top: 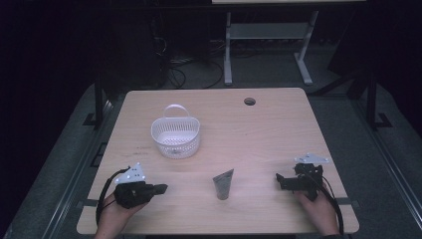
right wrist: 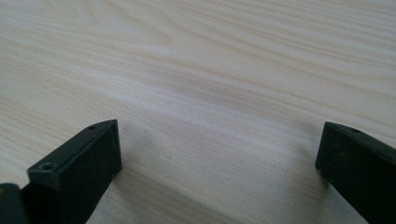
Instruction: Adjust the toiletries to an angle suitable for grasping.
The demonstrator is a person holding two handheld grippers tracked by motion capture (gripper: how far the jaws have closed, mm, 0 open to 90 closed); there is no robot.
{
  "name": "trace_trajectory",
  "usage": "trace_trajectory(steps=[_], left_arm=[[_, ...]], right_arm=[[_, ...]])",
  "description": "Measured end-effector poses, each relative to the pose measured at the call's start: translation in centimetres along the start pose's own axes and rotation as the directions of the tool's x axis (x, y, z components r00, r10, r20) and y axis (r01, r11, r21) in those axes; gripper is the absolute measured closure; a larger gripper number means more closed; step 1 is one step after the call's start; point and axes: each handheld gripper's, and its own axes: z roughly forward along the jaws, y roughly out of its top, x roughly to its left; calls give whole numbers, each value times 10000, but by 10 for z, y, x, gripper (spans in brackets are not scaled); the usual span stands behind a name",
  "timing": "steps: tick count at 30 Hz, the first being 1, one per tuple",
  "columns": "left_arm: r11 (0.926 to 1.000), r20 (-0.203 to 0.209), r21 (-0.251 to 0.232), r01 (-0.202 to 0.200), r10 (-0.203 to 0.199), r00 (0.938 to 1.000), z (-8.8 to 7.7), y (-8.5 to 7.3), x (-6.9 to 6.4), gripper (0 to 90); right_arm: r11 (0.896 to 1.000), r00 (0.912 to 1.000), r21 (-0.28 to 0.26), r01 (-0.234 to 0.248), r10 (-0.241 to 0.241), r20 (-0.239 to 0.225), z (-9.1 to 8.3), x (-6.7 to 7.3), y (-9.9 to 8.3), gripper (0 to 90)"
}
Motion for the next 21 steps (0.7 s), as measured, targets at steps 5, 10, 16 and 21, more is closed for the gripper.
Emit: trace_trajectory(steps=[5,10,16,21], left_arm=[[9998,183,-22,-210,210,9996,1,6,-7,897],[9993,383,-109,-346,350,9987,1,13,-14,897],[9983,607,-207,-547,559,9966,2,22,-21,897],[9965,813,-336,-770,796,9935,5,31,-29,897]], right_arm=[[10000,10000,0,0,0,-1,0,0,0,0],[10000,10000,2,-1,1,0,0,0,0,0],[10000,10000,9,-8,8,5,0,0,0,0],[10000,10000,-10,-8,8,1,0,0,0,0]])
